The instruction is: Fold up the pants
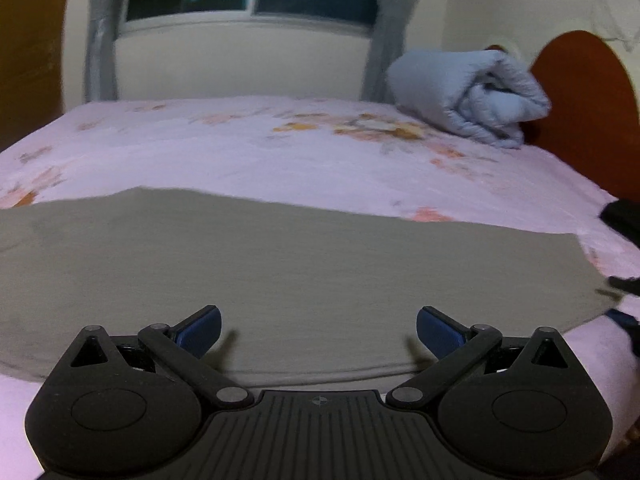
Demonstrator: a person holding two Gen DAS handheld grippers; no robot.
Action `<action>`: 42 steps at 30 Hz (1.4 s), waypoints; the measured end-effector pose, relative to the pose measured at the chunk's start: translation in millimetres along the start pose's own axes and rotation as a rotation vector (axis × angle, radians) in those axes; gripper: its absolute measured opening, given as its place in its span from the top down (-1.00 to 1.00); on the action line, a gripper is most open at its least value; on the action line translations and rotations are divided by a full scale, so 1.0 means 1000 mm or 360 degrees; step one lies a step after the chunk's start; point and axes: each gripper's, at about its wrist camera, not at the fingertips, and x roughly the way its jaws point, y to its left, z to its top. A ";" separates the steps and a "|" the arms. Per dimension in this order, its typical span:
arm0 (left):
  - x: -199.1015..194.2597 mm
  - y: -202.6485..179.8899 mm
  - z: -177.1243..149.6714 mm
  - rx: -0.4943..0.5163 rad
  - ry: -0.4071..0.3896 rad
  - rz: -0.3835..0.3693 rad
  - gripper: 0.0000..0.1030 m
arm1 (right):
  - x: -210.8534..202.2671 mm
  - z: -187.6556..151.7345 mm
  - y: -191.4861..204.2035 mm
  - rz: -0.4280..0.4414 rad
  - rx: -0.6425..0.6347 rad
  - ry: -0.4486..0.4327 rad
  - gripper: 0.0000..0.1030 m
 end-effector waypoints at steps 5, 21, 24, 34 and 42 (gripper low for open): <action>0.019 -0.045 -0.007 0.0051 0.0063 -0.0002 -1.00 | -0.002 -0.004 -0.004 -0.0005 -0.0014 0.0017 0.85; 0.039 -0.064 -0.024 0.0080 0.0116 0.0108 -1.00 | -0.011 -0.001 -0.019 0.0107 0.0139 -0.0111 0.78; 0.043 -0.063 -0.023 0.0074 0.0122 0.0093 -1.00 | -0.018 -0.004 -0.027 0.0126 0.0220 -0.0097 0.76; 0.045 -0.060 -0.022 0.0063 0.0138 0.0059 -1.00 | -0.006 -0.005 -0.022 0.0070 0.0234 -0.0113 0.67; 0.046 -0.072 -0.026 0.0110 0.0116 0.0148 -1.00 | -0.006 -0.002 -0.016 0.0007 0.0103 -0.0080 0.82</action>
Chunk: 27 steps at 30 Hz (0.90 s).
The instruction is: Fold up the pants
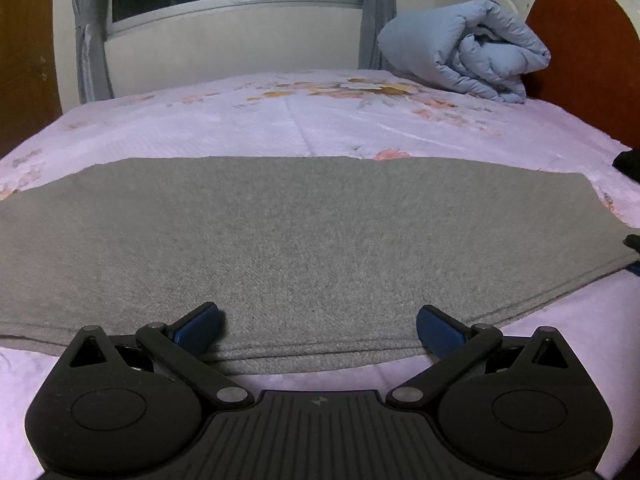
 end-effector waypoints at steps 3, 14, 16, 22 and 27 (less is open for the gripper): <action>-0.007 0.001 0.003 -0.0054 -0.0008 0.0017 -1.00 | -0.001 0.000 0.011 -0.0040 -0.0093 -0.0019 0.84; -0.004 -0.007 -0.009 0.0063 -0.0040 0.0048 -1.00 | 0.004 -0.002 0.047 -0.0079 -0.0334 -0.0018 0.87; -0.008 0.005 -0.007 -0.0017 -0.0054 -0.0031 -1.00 | 0.001 -0.013 0.085 -0.0014 -0.0506 -0.0025 0.87; -0.052 0.148 0.012 -0.0381 -0.0195 0.0091 -1.00 | 0.008 -0.102 0.218 0.0222 -0.1062 0.0060 0.87; -0.093 0.326 0.007 -0.0664 -0.0268 0.0428 -1.00 | 0.042 -0.245 0.277 0.0315 -0.1475 0.0225 0.87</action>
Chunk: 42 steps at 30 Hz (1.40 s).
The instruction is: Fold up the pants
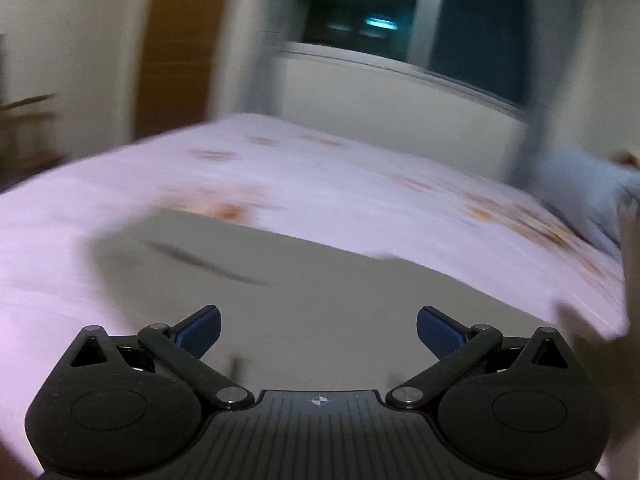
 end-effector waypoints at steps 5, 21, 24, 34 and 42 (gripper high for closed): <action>-0.004 0.103 0.007 -0.0187 -0.0012 0.0190 -1.00 | 0.092 -0.125 0.105 0.0118 -0.0422 0.0619 0.62; -0.006 0.075 -0.023 0.0070 0.0085 0.0111 -1.00 | 0.091 -0.141 0.114 0.0123 -0.0313 0.0556 0.30; -0.014 0.063 -0.021 0.0003 0.0083 -0.0076 -1.00 | 0.061 -0.128 0.101 0.0198 -0.0238 0.0457 0.42; 0.030 -0.055 -0.030 0.0104 0.0319 -0.0481 -1.00 | -0.054 -0.074 -0.092 -0.0366 0.0477 0.0057 0.06; 0.055 -0.095 -0.049 0.0176 0.0435 -0.0379 0.00 | -0.048 -0.070 -0.112 -0.0259 0.0611 0.0107 -0.18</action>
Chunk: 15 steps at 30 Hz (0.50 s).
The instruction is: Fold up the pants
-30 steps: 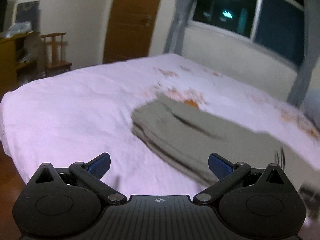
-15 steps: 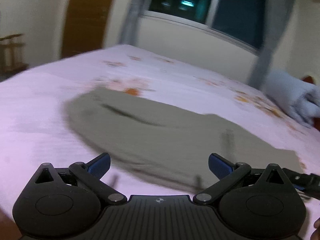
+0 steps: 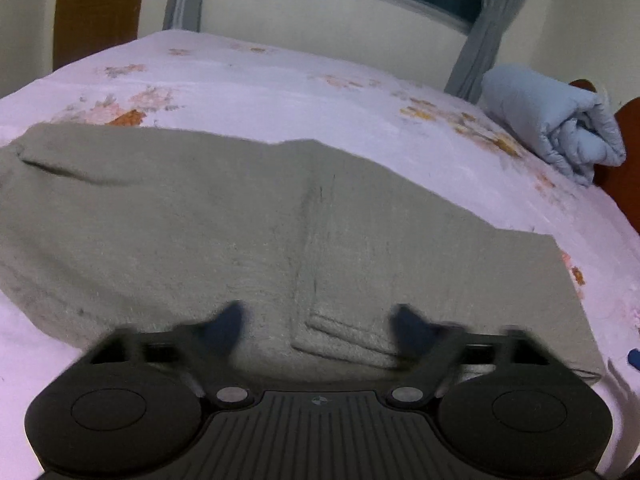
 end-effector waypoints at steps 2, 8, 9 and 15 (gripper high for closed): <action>-0.001 0.001 -0.001 -0.0037 0.0014 -0.0056 0.19 | 0.005 -0.006 -0.005 0.0049 0.0043 0.0077 -0.18; -0.026 0.021 0.003 -0.0183 -0.0103 -0.0240 0.67 | 0.008 -0.010 -0.022 0.0094 0.0247 0.0141 -0.19; -0.033 0.020 0.004 -0.0150 -0.0139 -0.0229 0.67 | 0.006 -0.010 -0.022 0.0096 0.0238 0.0130 -0.19; -0.005 0.031 -0.012 -0.0174 0.0042 -0.0158 0.65 | 0.002 -0.009 -0.013 0.0299 0.0249 0.0117 -0.21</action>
